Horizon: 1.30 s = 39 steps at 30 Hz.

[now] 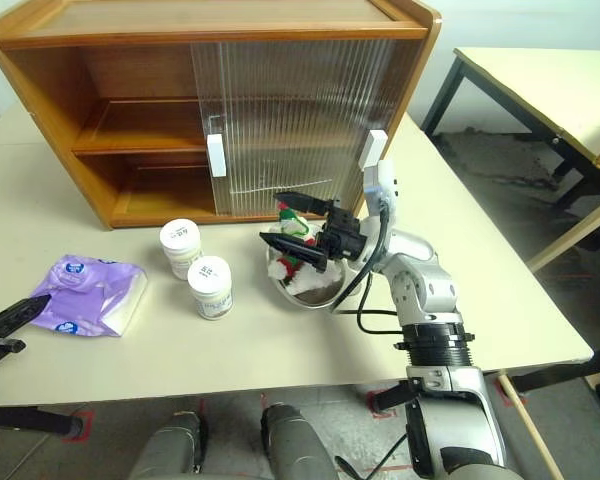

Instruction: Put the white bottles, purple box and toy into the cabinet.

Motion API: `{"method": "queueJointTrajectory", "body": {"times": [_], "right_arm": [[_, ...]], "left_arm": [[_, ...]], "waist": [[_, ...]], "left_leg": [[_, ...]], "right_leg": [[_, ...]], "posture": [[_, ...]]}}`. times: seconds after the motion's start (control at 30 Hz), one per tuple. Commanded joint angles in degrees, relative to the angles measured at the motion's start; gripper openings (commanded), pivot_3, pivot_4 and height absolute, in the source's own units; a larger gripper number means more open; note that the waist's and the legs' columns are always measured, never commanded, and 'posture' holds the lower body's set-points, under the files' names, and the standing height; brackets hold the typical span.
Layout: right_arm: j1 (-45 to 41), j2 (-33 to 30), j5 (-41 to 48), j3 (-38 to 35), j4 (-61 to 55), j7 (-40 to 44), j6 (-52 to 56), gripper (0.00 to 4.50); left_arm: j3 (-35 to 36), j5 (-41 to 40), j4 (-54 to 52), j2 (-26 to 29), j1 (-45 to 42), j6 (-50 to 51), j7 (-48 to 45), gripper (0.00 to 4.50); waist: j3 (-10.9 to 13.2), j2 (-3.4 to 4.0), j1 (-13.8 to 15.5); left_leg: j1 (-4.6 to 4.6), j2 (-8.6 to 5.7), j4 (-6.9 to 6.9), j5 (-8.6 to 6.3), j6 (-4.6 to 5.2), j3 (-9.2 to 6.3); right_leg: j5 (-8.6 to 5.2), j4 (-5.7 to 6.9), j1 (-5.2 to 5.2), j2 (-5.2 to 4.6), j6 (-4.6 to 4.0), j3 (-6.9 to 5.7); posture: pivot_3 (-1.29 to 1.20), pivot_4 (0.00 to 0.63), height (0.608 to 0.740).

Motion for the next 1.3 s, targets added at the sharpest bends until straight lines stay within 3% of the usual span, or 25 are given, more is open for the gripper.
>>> {"method": "queueJointTrajectory", "body": {"times": [0.03, 0.23, 0.43, 0.6, 0.87, 1.3], "right_arm": [[1.3, 3.7, 3.3, -3.4, -1.5, -3.2, -2.3, 4.50], [5.1, 5.9, 2.2, -2.0, -4.5, -3.6, -4.5, 4.50], [7.7, 6.3, 0.4, -0.7, -4.3, -2.9, -7.4, 4.50], [8.4, 5.6, 1.0, -0.2, -4.4, -2.5, -6.9, 4.50], [8.6, 5.7, 1.2, 0.1, -5.1, -2.2, -7.5, 4.50], [10.2, 6.8, 0.8, 1.1, -6.7, -3.9, -8.1, 4.50]], "left_arm": [[3.7, -5.7, -3.5, -1.9, 0.3, 0.8, 2.8, 0.03], [5.7, -14.7, -7.2, -4.7, -1.4, 0.2, 9.4, 0.03], [4.2, -27.7, -10.1, -9.6, -6.8, -3.4, 19.6, 0.03], [0.5, -33.4, -10.7, -11.6, -13.4, -8.3, 28.1, 0.03], [-6.2, -28.5, -5.6, -13.8, -25.7, -16.9, 35.2, 0.03], [-13.6, -15.0, 7.9, -15.3, -37.7, -23.5, 33.9, 0.03]], "waist": [[0.0, 0.00, 0.0], [0.0, 0.01, 0.2], [0.0, 0.00, 0.2], [0.0, 0.00, 0.4], [0.1, -0.19, 0.5], [0.3, -0.40, 0.4]], "left_leg": [[0.01, 0.02, 0.00, 0.00, 0.00, 0.01], [0.22, 0.03, 0.01, 0.03, 0.03, 0.01], [0.46, 0.04, 0.06, 0.08, 0.00, 0.01], [0.52, 0.03, 0.08, 0.18, -0.03, 0.02], [0.73, -0.06, 0.15, 0.19, -0.01, 0.07], [0.66, -0.48, 0.37, 0.18, 0.03, -0.06]], "right_leg": [[0.00, 0.01, 0.01, 0.01, 0.00, 0.00], [-0.05, 0.00, 0.30, 0.01, 0.06, -0.02], [-0.27, 0.01, 0.57, 0.01, 0.44, -0.02], [-0.28, 0.06, 0.65, 0.03, 0.52, -0.05], [-0.29, 0.05, 0.91, 0.08, 0.67, -0.05], [-0.23, -0.01, 1.00, 0.06, 0.86, -0.03]], "posture": [[-0.05, 0.098, 0.740], [-0.05, 0.102, 0.740], [-0.05, 0.111, 0.740], [-0.05, 0.113, 0.740], [-0.07, 0.109, 0.740], [-0.09, 0.105, 0.740]]}}
